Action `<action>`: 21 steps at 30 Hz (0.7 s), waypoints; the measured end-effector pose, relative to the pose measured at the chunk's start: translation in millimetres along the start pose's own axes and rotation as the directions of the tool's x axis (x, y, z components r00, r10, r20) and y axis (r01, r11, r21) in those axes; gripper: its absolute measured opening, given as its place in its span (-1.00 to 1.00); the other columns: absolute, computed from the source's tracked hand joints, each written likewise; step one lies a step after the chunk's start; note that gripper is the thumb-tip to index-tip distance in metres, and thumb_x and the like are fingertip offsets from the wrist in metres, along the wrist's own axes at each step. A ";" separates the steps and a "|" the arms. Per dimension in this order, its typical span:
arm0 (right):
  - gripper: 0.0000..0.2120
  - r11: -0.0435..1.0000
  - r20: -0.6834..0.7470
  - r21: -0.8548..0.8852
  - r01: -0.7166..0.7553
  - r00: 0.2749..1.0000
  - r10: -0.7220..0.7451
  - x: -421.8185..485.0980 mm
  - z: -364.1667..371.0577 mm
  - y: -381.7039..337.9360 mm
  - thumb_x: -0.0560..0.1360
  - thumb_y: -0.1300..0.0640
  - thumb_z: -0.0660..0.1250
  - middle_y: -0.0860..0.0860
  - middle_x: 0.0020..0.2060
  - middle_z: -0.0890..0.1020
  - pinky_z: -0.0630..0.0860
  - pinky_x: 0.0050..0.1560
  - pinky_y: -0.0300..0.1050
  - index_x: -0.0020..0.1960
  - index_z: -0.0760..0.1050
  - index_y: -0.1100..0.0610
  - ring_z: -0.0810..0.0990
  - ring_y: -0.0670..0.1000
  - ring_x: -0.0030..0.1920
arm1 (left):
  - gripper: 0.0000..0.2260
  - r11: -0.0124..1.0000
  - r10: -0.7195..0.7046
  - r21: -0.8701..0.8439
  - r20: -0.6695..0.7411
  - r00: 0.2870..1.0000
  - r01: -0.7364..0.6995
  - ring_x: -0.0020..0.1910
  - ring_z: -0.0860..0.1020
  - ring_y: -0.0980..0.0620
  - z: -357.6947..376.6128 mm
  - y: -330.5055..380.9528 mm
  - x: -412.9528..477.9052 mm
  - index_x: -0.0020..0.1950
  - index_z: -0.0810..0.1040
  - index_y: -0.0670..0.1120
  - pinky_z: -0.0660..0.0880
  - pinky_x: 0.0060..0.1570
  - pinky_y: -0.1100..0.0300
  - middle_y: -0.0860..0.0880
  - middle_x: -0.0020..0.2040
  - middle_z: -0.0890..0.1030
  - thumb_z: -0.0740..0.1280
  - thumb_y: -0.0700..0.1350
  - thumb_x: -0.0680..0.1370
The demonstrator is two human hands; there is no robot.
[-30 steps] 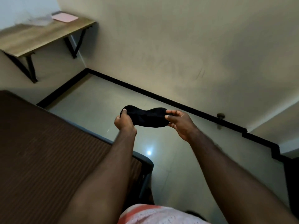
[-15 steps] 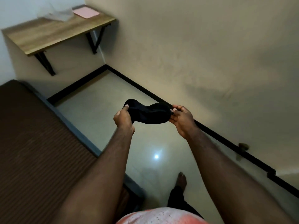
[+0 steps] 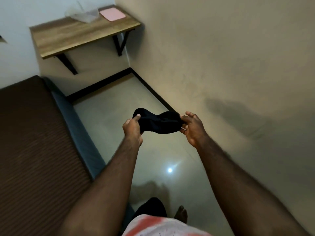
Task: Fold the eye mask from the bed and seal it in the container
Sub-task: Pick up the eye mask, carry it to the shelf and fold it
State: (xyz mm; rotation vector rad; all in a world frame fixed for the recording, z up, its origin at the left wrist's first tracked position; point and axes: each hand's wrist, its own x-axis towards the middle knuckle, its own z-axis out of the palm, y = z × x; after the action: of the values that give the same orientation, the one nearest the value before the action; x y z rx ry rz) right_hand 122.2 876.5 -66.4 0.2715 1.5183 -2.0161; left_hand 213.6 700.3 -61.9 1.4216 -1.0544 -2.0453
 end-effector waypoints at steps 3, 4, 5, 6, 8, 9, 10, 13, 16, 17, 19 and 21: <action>-0.41 0.995 0.025 -0.101 0.019 1.000 -0.016 30.2 23.7 -6.5 0.47 0.35 0.41 0.23 0.23 0.53 0.57 -0.02 -0.06 0.43 0.32 0.13 0.62 0.11 0.11 | -0.89 1.000 0.015 -0.025 -0.027 1.000 -0.016 -0.05 0.59 -0.11 8.0 15.0 23.0 -0.16 0.49 -0.14 0.56 0.13 -0.07 -0.13 -0.11 0.60 0.39 -0.25 0.52; -0.37 0.990 0.038 -0.134 0.038 0.999 -0.034 42.9 32.1 -10.2 0.44 0.39 0.42 0.23 0.27 0.50 0.59 0.03 -0.04 0.44 0.33 0.11 0.61 0.13 0.15 | -0.91 0.998 0.018 -0.051 -0.033 0.999 -0.020 -0.03 0.60 -0.12 11.4 19.8 32.8 -0.13 0.49 -0.16 0.56 0.13 -0.06 -0.15 -0.07 0.61 0.38 -0.25 0.53; -0.35 0.985 0.055 -0.166 0.056 0.997 -0.047 55.7 40.2 -14.0 0.43 0.42 0.42 0.23 0.29 0.48 0.59 0.10 0.00 0.44 0.33 0.11 0.59 0.15 0.19 | -0.94 0.997 0.022 -0.069 -0.041 0.999 -0.024 -0.01 0.60 -0.13 15.5 24.4 41.9 -0.08 0.50 -0.19 0.56 0.13 -0.06 -0.18 -0.02 0.61 0.38 -0.25 0.54; -0.34 0.977 0.071 -0.199 0.071 0.996 -0.058 69.2 48.6 -17.6 0.42 0.45 0.41 0.21 0.31 0.47 0.57 0.18 0.04 0.44 0.33 0.11 0.57 0.16 0.22 | -0.93 0.996 0.026 -0.080 -0.049 0.998 -0.030 0.00 0.60 -0.14 20.2 28.7 52.5 -0.01 0.51 -0.21 0.56 0.12 -0.06 -0.19 0.00 0.60 0.37 -0.25 0.54; -0.36 0.962 0.088 -0.256 0.095 0.993 -0.074 95.9 65.9 -25.3 0.41 0.47 0.40 0.20 0.31 0.47 0.54 0.26 0.07 0.42 0.36 0.12 0.55 0.17 0.25 | -0.85 0.995 0.028 -0.089 -0.067 0.997 -0.034 -0.01 0.60 -0.13 28.2 39.2 76.6 0.10 0.50 -0.24 0.56 0.12 -0.05 -0.18 0.00 0.59 0.36 -0.24 0.56; -0.38 0.954 0.096 -0.278 0.114 0.991 -0.090 112.0 77.5 -31.0 0.41 0.48 0.40 0.20 0.29 0.49 0.54 0.27 0.08 0.40 0.39 0.13 0.56 0.17 0.24 | -0.83 0.995 0.031 -0.097 -0.073 0.997 -0.038 -0.01 0.59 -0.12 33.0 47.8 91.3 0.12 0.50 -0.23 0.56 0.12 -0.05 -0.17 0.00 0.59 0.36 -0.23 0.56; -0.40 0.946 0.102 -0.296 0.134 0.989 -0.109 127.9 89.6 -36.7 0.40 0.48 0.40 0.21 0.26 0.52 0.54 0.26 0.08 0.38 0.41 0.14 0.58 0.17 0.22 | -0.83 0.993 0.032 -0.107 -0.076 0.997 -0.040 0.00 0.59 -0.12 37.4 56.7 105.5 0.13 0.49 -0.22 0.55 0.13 -0.05 -0.17 0.02 0.59 0.35 -0.22 0.56; -0.44 0.929 0.104 -0.327 0.173 0.984 -0.146 170.7 130.4 -51.1 0.39 0.50 0.40 0.20 0.12 0.60 0.56 0.23 0.10 0.33 0.46 0.16 0.63 0.16 0.14 | -0.88 0.994 0.028 -0.101 -0.071 0.997 -0.035 0.03 0.57 -0.12 46.4 83.9 147.5 0.09 0.47 -0.18 0.54 0.13 -0.04 -0.18 0.07 0.57 0.33 -0.20 0.58; -0.47 0.916 0.100 -0.364 0.171 0.984 -0.144 212.1 177.9 -60.7 0.37 0.45 0.44 0.20 0.13 0.60 0.55 0.25 0.12 0.27 0.50 0.10 0.61 0.16 0.18 | -0.79 0.997 0.012 -0.077 -0.071 0.997 -0.017 0.04 0.56 -0.12 45.6 113.8 191.2 0.17 0.48 -0.23 0.53 0.06 0.00 -0.17 0.09 0.57 0.34 -0.18 0.58; -0.48 0.912 0.102 -0.369 0.180 0.983 -0.153 227.7 193.8 -61.8 0.36 0.43 0.45 0.21 0.14 0.61 0.55 0.25 0.13 0.25 0.52 0.09 0.61 0.16 0.19 | -0.73 0.997 0.021 -0.066 -0.070 0.997 -0.026 0.05 0.57 -0.12 44.9 125.9 206.3 0.23 0.47 -0.25 0.52 0.04 0.02 -0.18 0.11 0.58 0.35 -0.18 0.58; -0.50 0.904 0.096 -0.376 0.205 0.979 -0.182 254.8 221.8 -62.1 0.35 0.41 0.47 0.20 0.14 0.62 0.56 0.24 0.15 0.22 0.53 0.09 0.62 0.17 0.17 | -0.67 0.998 0.053 -0.035 -0.078 0.996 -0.055 0.05 0.57 -0.11 41.3 147.0 234.8 0.30 0.45 -0.26 0.52 0.02 0.05 -0.19 0.16 0.58 0.35 -0.17 0.57; -0.56 0.900 0.084 -0.382 0.211 0.977 -0.194 276.1 246.8 -61.6 0.34 0.39 0.48 0.18 0.13 0.63 0.56 0.23 0.15 0.15 0.56 0.05 0.62 0.17 0.17 | -0.66 0.996 0.086 0.003 -0.102 0.991 -0.086 0.05 0.58 -0.10 36.5 167.3 261.0 0.30 0.44 -0.25 0.53 0.04 0.05 -0.17 0.17 0.58 0.37 -0.16 0.56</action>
State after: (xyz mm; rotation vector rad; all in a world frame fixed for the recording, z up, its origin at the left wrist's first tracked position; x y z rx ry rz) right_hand -88.8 566.0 -72.6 -0.0972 1.9426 -1.7991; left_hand 69.1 424.2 -78.7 1.4390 -1.0529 -1.8919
